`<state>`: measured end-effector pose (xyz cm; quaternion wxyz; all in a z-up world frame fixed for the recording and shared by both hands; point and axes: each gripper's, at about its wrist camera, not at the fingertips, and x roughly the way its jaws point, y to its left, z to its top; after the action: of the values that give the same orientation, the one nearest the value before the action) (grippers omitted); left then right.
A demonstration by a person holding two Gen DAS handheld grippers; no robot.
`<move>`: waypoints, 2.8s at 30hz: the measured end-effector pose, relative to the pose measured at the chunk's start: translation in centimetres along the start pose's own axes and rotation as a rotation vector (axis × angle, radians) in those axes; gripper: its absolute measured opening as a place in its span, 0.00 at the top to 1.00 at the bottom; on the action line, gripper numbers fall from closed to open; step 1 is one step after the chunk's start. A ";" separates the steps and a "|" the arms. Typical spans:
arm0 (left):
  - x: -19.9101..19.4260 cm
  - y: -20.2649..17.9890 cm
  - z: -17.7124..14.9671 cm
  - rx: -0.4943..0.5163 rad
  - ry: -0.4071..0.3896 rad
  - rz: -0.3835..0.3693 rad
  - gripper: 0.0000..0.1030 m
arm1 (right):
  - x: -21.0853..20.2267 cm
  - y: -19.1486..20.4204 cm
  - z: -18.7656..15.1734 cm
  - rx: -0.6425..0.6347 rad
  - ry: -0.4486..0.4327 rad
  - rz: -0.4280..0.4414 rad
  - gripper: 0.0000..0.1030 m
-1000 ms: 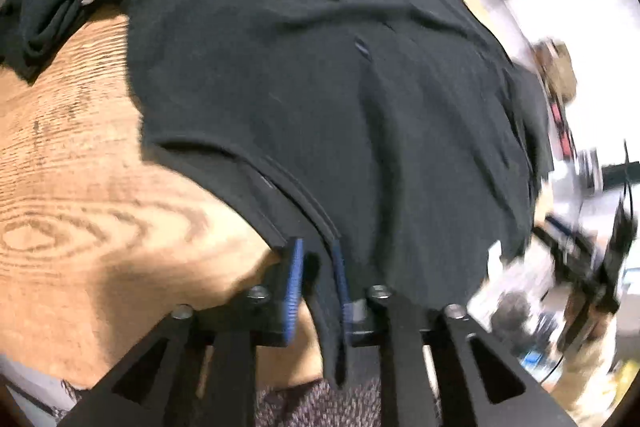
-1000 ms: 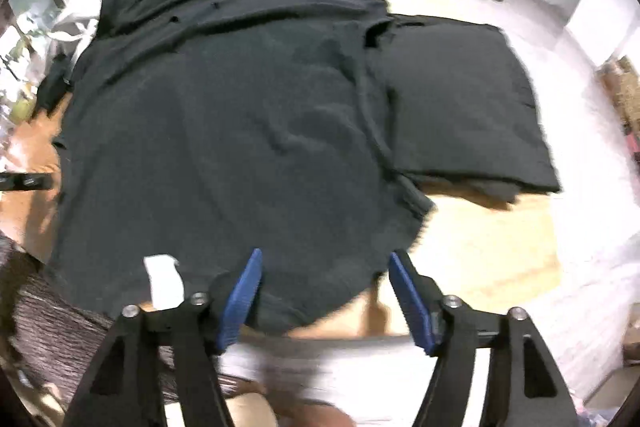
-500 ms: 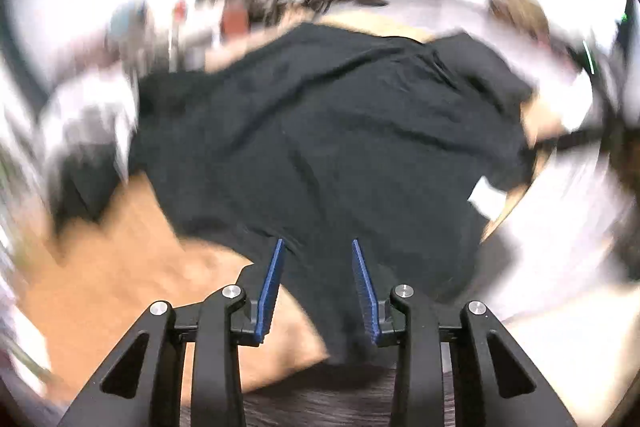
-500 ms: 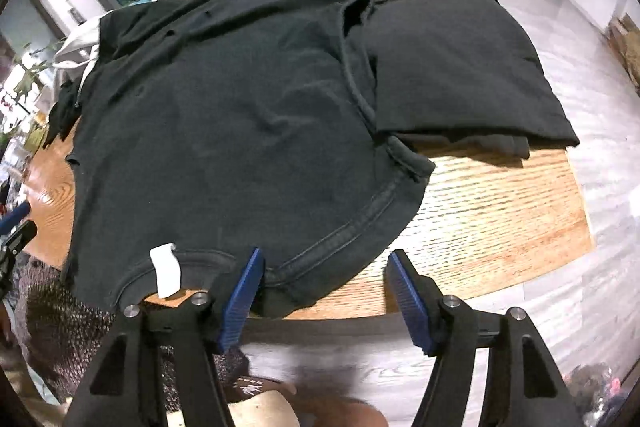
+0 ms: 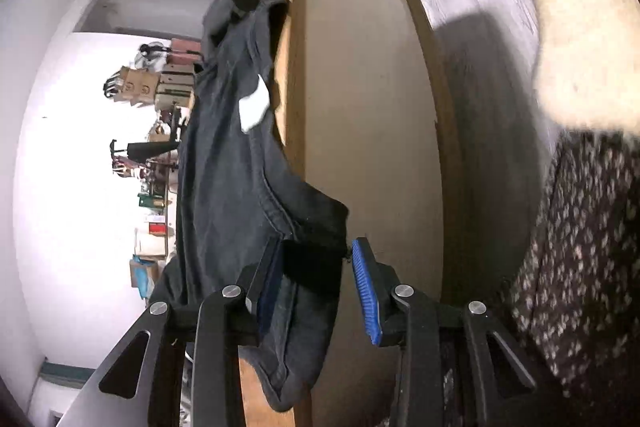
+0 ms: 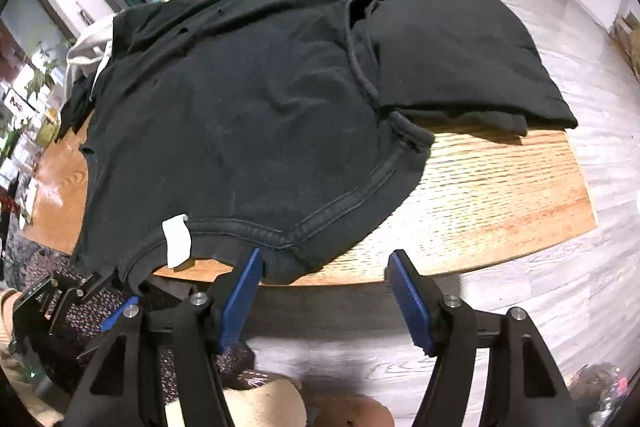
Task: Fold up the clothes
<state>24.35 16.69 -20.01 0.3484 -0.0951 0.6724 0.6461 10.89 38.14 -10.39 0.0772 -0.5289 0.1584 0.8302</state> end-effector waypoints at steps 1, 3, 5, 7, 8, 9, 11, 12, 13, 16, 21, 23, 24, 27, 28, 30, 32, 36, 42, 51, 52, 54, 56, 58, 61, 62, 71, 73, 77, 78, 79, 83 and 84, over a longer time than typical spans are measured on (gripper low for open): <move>0.2 0.0 0.0 0.004 0.000 0.006 0.64 | -0.1 -0.2 0.0 0.007 -0.002 0.001 0.32; 0.6 0.2 0.1 0.010 0.001 0.011 0.63 | -0.4 -0.6 -0.3 0.023 -0.004 -0.002 0.32; 0.9 0.4 0.2 0.016 0.002 0.005 0.63 | -0.6 -0.9 -0.5 0.036 -0.005 -0.001 0.32; 1.5 0.8 0.4 0.008 0.002 -0.011 0.60 | -0.6 -1.0 -0.5 0.044 -0.006 0.000 0.32; 1.7 0.9 0.6 0.013 0.003 -0.017 0.57 | -0.6 -1.0 -0.6 0.047 -0.005 0.000 0.32; 2.1 0.8 0.8 0.023 0.004 -0.017 0.55 | -0.5 -1.0 -0.6 0.050 -0.005 0.001 0.32; 2.5 0.8 1.2 0.035 0.007 -0.010 0.53 | -0.6 -1.0 -0.6 0.052 -0.009 0.008 0.32; 3.0 0.6 1.5 0.039 0.008 -0.008 0.51 | -0.7 -1.1 -0.6 0.053 -0.011 0.011 0.32; 3.3 0.5 1.7 0.040 0.010 -0.004 0.51 | -0.7 -1.1 -0.7 0.054 -0.013 0.014 0.32; 4.2 0.4 2.1 0.028 0.015 0.007 0.50 | -0.9 -1.1 -0.7 0.053 -0.017 0.016 0.32; 4.6 2.8 2.3 -0.103 0.009 -0.055 0.84 | -1.5 -1.8 -0.9 0.069 -0.031 0.011 0.31; 4.0 5.2 2.1 -0.203 -0.003 -0.081 0.87 | -1.6 -2.0 -1.0 0.089 -0.033 0.020 0.30; 3.6 6.6 1.9 -0.253 -0.012 -0.077 0.89 | -1.6 -2.1 -1.1 0.101 -0.033 0.028 0.30; 2.7 9.6 1.5 -0.357 -0.031 -0.027 0.91 | -1.4 -2.7 -1.3 0.183 -0.021 0.111 0.29; 2.5 10.3 1.4 -0.381 -0.040 -0.026 0.91 | -1.2 -2.9 -1.4 0.220 -0.013 0.152 0.29; 2.3 11.1 1.4 -0.413 -0.055 -0.021 0.91 | -0.7 -2.9 -1.4 0.265 0.001 0.210 0.29; 2.2 11.1 1.5 -0.425 -0.058 -0.013 0.91 | -0.2 -2.9 -1.4 0.310 0.015 0.268 0.29; 1.8 11.0 1.4 -0.475 -0.072 -0.004 0.91 | 1.2 -2.2 -1.4 0.353 0.069 0.275 0.28; 1.0 12.6 -0.4 -0.626 -0.104 -0.021 0.91 | 1.8 -1.7 -1.5 0.432 0.093 0.353 0.28; 0.0 15.4 -1.7 -0.755 -0.167 -0.008 0.91 | 0.3 -0.1 0.0 0.491 0.026 0.441 0.27; 0.0 15.4 -1.6 -0.756 -0.169 -0.006 0.91 | 0.8 0.0 0.1 0.516 0.035 0.455 0.27; -0.1 15.5 -1.6 -0.760 -0.174 -0.004 0.91 | 2.0 0.1 0.0 0.558 0.061 0.483 0.27; -0.1 15.8 -1.5 -0.766 -0.180 -0.004 0.91 | 3.1 0.4 -0.1 0.600 0.074 0.505 0.27; -0.1 16.0 -1.5 -0.771 -0.181 -0.005 0.91 | 3.7 0.7 0.0 0.623 0.063 0.526 0.27; -0.3 16.3 -1.6 -0.781 -0.183 0.002 0.91 | 4.3 1.1 0.5 0.647 0.034 0.549 0.27; -0.3 16.4 -1.7 -0.787 -0.184 0.004 0.91 | 4.4 1.2 0.6 0.657 0.029 0.555 0.27; 0.1 17.8 -2.8 -0.869 -0.182 -0.004 0.91 | 4.5 0.5 1.2 0.671 -0.044 0.525 0.86; 0.6 18.2 -3.4 -0.915 -0.178 -0.019 0.91 | 2.8 0.2 1.8 0.627 -0.112 0.500 0.87; 1.9 20.3 -4.9 -1.096 -0.160 -0.067 0.91 | -1.3 0.3 4.2 0.524 -0.244 0.453 0.88; 2.0 21.2 -5.2 -1.138 -0.160 -0.072 0.91 | -2.6 0.7 5.3 0.483 -0.282 0.436 0.89; 2.2 22.2 -5.4 -1.177 -0.161 -0.073 0.91 | -3.9 1.3 6.5 0.439 -0.319 0.425 0.89; 1.7 29.6 -5.8 -1.283 -0.159 -0.007 0.92 | -9.5 4.6 12.8 0.254 -0.483 0.381 0.91; 1.2 32.1 -6.1 -1.307 -0.159 0.011 0.93 | -10.5 6.0 14.2 0.218 -0.518 0.373 0.91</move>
<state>2.79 16.12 4.61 0.2642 -0.2357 0.1143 0.9282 1.48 37.84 5.77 0.0179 -0.2509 0.3156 0.9150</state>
